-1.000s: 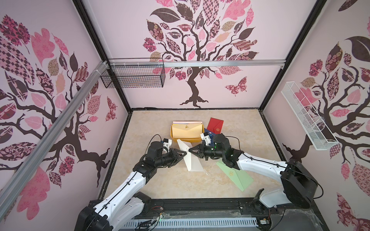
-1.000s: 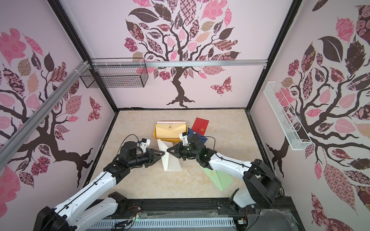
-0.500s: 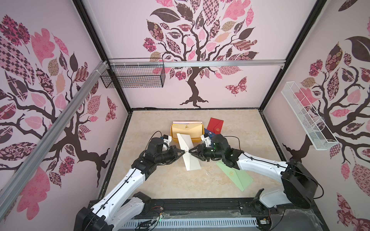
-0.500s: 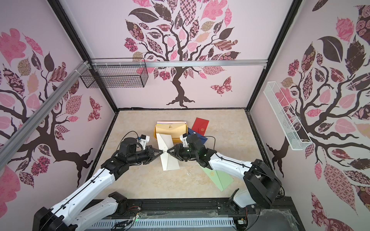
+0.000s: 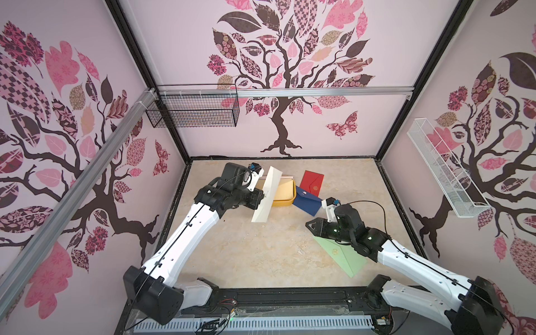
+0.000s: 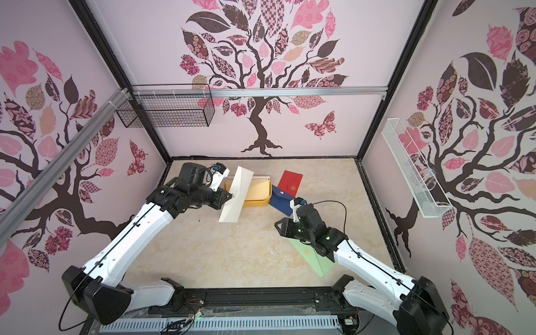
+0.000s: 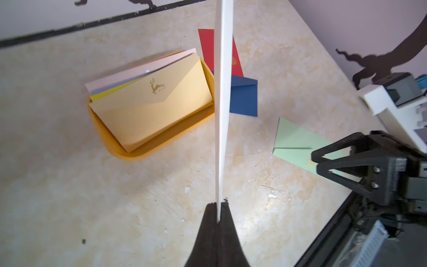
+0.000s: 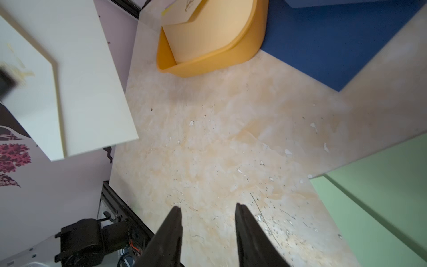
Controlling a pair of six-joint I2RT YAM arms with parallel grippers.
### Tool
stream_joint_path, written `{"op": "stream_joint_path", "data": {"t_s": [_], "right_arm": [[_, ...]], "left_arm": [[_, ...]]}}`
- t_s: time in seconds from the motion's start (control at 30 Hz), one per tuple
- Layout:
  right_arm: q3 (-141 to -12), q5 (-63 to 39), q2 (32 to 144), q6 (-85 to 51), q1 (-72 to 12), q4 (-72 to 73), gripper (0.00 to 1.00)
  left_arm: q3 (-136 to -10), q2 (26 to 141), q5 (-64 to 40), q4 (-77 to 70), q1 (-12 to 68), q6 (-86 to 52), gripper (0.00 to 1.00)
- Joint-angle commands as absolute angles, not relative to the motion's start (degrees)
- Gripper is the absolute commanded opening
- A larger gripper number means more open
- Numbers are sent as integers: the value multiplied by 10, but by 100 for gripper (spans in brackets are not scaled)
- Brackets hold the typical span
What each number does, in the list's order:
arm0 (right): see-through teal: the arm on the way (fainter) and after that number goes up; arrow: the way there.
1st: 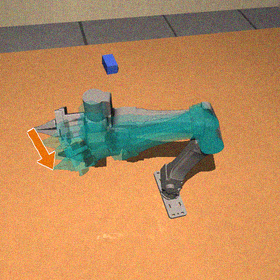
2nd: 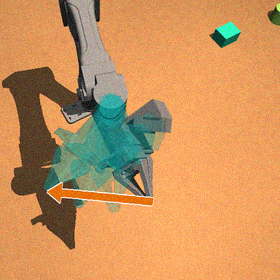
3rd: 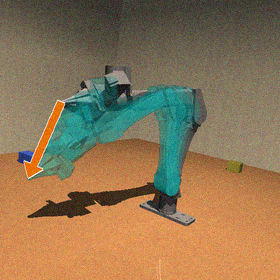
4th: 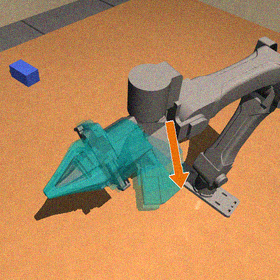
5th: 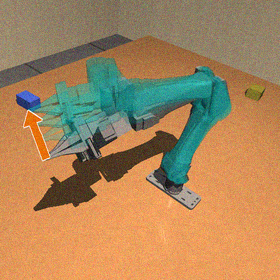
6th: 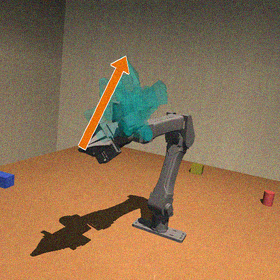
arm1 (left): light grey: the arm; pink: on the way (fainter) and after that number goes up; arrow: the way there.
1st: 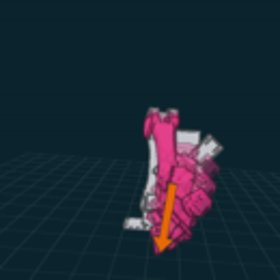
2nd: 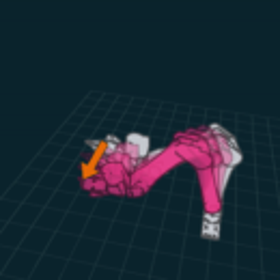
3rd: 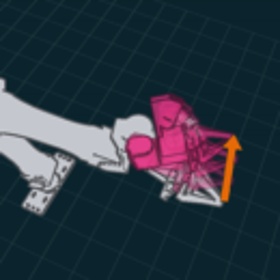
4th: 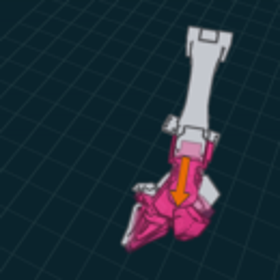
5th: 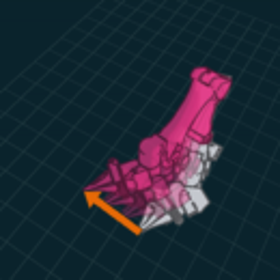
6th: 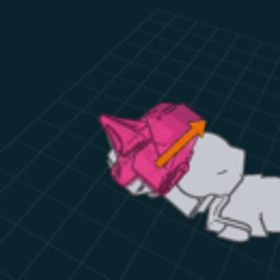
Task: Put the sealed envelopes into the storage box
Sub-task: Place the envelope in the storage box.
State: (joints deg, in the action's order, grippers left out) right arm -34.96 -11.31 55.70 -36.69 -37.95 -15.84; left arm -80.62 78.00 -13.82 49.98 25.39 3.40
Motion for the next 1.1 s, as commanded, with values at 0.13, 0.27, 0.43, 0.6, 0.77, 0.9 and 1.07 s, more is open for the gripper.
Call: {"op": "stream_joint_path", "data": {"t_s": [0.13,0.27,0.43,0.6,0.77,0.9,1.07], "right_arm": [[-333,-114,497,-324,-379,-219,42],[-331,-122,487,-314,-379,-240,41],[-333,-126,489,-303,-378,-250,41],[-340,-142,506,-302,-378,-251,41],[-341,-146,514,-301,-378,-256,41],[-338,-147,518,-296,-378,-257,41],[-337,-147,525,-291,-378,-255,41]], "left_arm": [[-989,930,-29,635,252,323,0],[-1064,998,13,666,258,421,0],[-1135,1083,20,703,266,523,0],[-1187,1148,20,701,265,569,0],[-1255,1216,-7,731,260,593,0],[-1292,1267,-16,754,250,603,0],[-1320,1302,-44,778,240,610,0]]}}
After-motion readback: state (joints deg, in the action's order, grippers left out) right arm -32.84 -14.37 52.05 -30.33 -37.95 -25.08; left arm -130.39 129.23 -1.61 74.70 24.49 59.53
